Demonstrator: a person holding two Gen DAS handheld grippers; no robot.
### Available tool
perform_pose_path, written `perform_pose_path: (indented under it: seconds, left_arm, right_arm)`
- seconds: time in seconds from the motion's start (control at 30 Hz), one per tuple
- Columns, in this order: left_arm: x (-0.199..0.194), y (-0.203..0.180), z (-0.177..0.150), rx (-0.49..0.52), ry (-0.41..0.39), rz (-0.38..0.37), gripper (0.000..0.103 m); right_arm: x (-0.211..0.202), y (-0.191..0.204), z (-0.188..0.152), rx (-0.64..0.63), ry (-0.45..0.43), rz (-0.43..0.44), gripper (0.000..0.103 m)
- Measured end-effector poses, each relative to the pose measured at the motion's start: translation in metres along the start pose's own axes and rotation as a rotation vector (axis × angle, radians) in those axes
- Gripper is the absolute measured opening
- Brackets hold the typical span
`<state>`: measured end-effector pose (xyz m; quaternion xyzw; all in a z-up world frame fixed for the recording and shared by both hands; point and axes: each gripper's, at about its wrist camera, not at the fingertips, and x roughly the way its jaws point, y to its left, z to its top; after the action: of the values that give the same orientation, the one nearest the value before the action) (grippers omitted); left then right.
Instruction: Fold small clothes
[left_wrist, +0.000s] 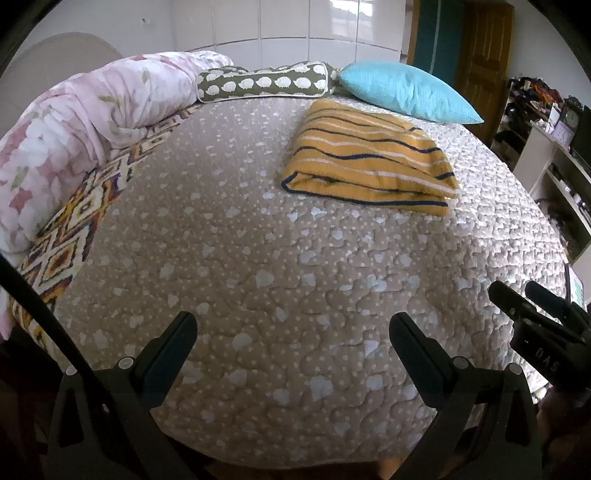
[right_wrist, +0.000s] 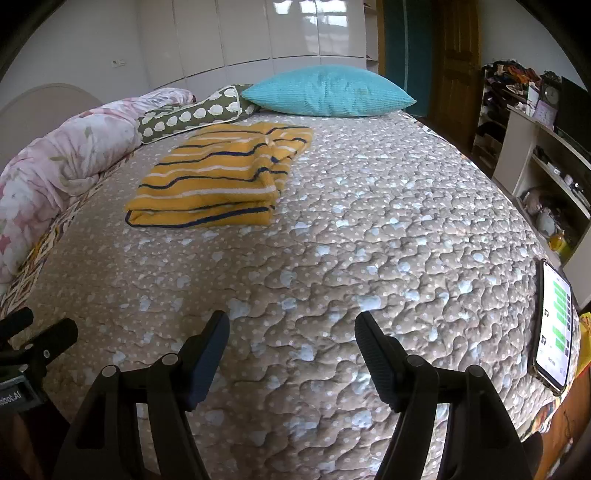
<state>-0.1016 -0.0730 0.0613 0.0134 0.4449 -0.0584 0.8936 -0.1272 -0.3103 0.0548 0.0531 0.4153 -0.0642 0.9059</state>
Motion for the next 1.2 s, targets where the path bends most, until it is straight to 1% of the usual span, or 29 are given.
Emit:
perform_pose_path:
  seconds: [0.47,0.9,1.13,1.2]
  left_arm:
    - [0.017,0.001,-0.005,-0.009,0.06,0.005,0.103]
    - [0.028,0.001,-0.009,-0.008,0.093,-0.001,0.103]
    - [0.043,0.005,-0.014,-0.024,0.144,-0.009,0.103]
    - [0.046,0.006,-0.016,-0.02,0.147,-0.003,0.103]
  right_arm:
    - [0.007,-0.004,-0.002,0.002,0.016,-0.008,0.076]
    - [0.011,-0.005,-0.003,-0.001,0.022,-0.016,0.076]
    - [0.015,-0.005,-0.006,-0.003,0.028,-0.019,0.077]
    - [0.015,-0.005,-0.006,-0.001,0.029,-0.02,0.077]
